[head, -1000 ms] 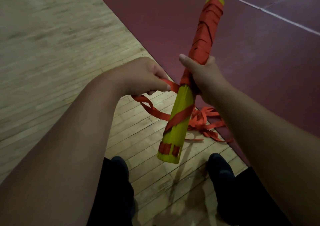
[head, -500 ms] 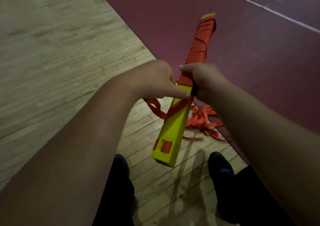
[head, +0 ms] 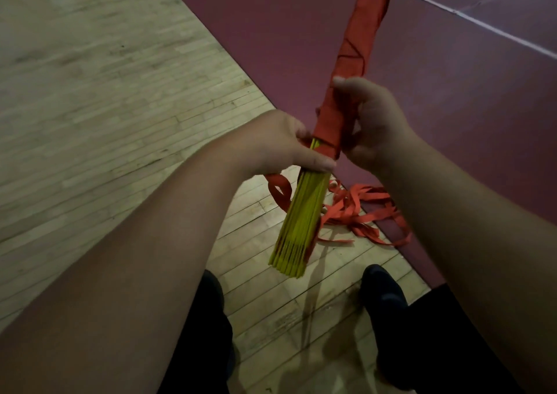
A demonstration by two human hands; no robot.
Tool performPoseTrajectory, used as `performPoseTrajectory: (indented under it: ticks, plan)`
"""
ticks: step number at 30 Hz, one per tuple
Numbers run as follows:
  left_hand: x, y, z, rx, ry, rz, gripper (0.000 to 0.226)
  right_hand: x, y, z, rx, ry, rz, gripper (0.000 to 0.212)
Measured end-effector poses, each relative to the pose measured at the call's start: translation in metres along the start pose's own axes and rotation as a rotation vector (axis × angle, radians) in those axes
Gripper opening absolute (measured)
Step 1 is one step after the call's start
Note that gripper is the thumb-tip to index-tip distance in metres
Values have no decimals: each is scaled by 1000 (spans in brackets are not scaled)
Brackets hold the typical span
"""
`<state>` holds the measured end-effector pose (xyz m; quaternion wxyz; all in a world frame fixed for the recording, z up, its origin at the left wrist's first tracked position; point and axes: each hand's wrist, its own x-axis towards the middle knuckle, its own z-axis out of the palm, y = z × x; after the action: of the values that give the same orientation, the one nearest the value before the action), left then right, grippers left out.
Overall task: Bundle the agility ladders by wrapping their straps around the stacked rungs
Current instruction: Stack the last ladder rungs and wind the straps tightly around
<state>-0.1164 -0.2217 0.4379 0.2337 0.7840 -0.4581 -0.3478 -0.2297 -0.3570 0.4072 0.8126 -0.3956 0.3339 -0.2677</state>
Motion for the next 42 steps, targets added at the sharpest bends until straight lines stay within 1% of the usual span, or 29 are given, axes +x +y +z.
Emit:
performPoseTrajectory:
  ticks: [2,3,5,7,10,11,14,16,17,20,23,26,29,31,33,34,36,39,42]
  plan:
    - [-1,-6,-5,-168,-118,33,36,-6,-6,-1,147,-120,14,31]
    - [0,-8,-6,-220,-163,44,41,-9,-8,0,167,-167,6,32]
    - [2,-11,-6,-258,-190,62,48,-11,-11,2,183,-213,-15,29]
    - [5,-12,-5,-250,-166,60,44,-9,-11,3,189,-199,-12,23]
    - [8,-11,-2,-191,-134,57,29,-5,-8,3,165,-143,42,16]
    - [9,-11,-2,-166,-133,53,26,-3,-6,2,136,-113,60,18]
    - [11,-11,1,-72,-141,18,20,1,0,1,-3,1,89,34]
    - [12,-11,4,27,-153,4,18,2,5,0,-115,65,69,47]
    - [13,-11,6,82,-158,3,19,3,7,0,-168,90,45,49]
    - [15,-7,12,244,-162,13,17,4,12,1,-354,129,-44,45]
    - [16,-2,20,321,-153,4,19,5,19,5,-530,185,-106,47]
    - [19,0,27,389,-139,-2,27,7,24,8,-661,259,-165,48]
    - [19,-1,29,490,-78,6,29,8,23,7,-730,269,-162,43]
    - [19,-3,27,461,-85,10,24,8,20,3,-719,249,-127,38]
    - [16,-5,23,331,-134,-4,19,6,16,3,-724,236,-116,36]
    - [14,-6,18,282,-149,1,20,4,14,3,-731,232,-120,37]
    - [11,-9,10,239,-157,16,32,3,12,3,-761,220,-142,38]
    - [9,-13,3,296,-122,27,46,2,10,1,-877,221,-216,38]
    - [9,-13,4,421,-25,55,39,5,9,-3,-965,254,-259,42]
